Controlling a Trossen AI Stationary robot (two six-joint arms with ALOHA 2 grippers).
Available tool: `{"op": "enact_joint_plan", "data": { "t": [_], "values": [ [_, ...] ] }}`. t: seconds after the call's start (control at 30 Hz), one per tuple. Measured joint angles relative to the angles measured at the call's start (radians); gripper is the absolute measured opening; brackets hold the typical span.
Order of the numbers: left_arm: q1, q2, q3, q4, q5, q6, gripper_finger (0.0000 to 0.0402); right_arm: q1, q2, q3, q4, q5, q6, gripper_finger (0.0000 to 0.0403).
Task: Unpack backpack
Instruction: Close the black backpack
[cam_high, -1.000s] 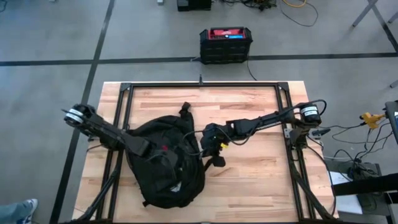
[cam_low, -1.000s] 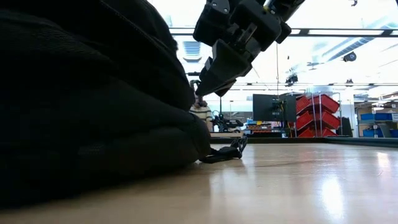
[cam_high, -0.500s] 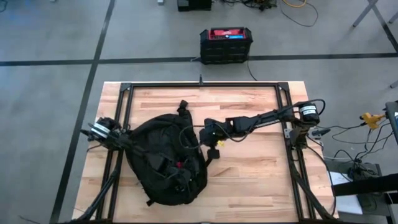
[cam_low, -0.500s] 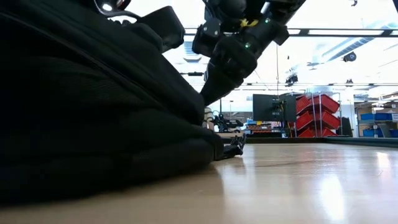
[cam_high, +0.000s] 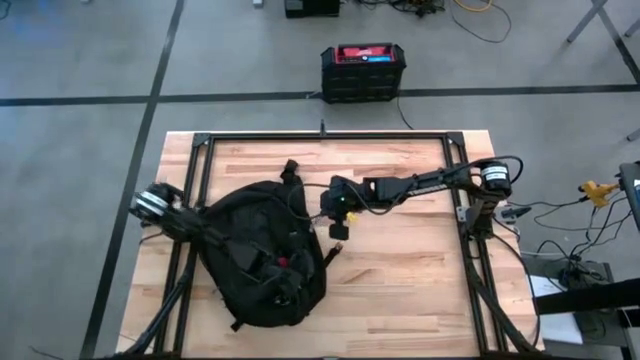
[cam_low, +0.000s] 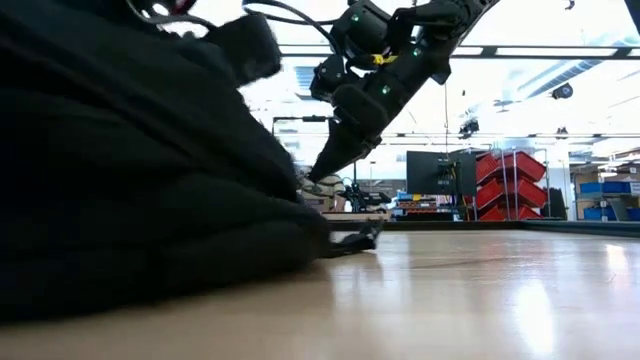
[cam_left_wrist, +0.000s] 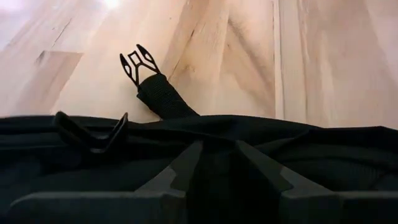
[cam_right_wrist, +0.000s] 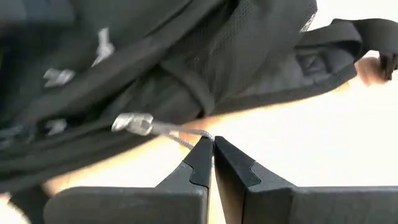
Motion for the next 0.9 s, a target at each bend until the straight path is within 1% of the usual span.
{"op": "enact_joint_plan", "data": {
  "t": [0.03,0.1,0.2,0.27,0.33,0.4,0.53,0.67,0.73,0.87,0.9],
  "values": [
    [0.004,-0.044,-0.001,-0.035,-0.021,0.024,0.0078,0.011,0.0,-0.001,-0.001,0.002,0.001,0.0],
    [0.013,-0.146,0.001,-0.11,-0.095,0.063,0.0078,0.036,-0.001,-0.002,-0.002,-0.001,0.001,0.0],
    [0.054,-0.277,0.0,-0.233,-0.198,0.073,0.0078,0.073,-0.001,-0.002,-0.003,-0.005,0.005,0.0],
    [0.097,-0.331,-0.01,-0.309,-0.216,0.058,0.0078,0.099,-0.001,-0.002,0.0,-0.007,0.012,0.0],
    [0.153,-0.365,-0.026,-0.341,-0.22,0.036,0.0078,0.124,0.001,-0.002,0.002,-0.009,0.019,0.0],
    [0.215,-0.375,-0.059,-0.336,-0.214,0.021,0.0078,0.152,0.003,-0.003,0.004,-0.006,0.019,0.0],
    [0.336,-0.326,-0.167,-0.294,-0.13,-0.019,0.0078,0.201,0.008,-0.004,0.004,-0.004,0.051,0.0],
    [0.427,-0.278,-0.254,-0.26,-0.092,-0.131,0.0078,0.266,0.009,-0.004,0.005,-0.018,0.088,0.0],
    [0.46,-0.268,-0.288,-0.255,-0.075,-0.183,0.0078,0.31,0.009,-0.005,0.003,-0.065,0.113,0.0],
    [0.495,-0.27,-0.329,-0.238,-0.065,-0.256,0.0078,0.401,0.009,-0.005,0.025,-0.083,0.152,0.0],
    [0.5,-0.274,-0.336,-0.241,-0.072,-0.269,0.0078,0.422,0.009,-0.005,0.041,-0.114,0.163,0.0]
  ]
}}
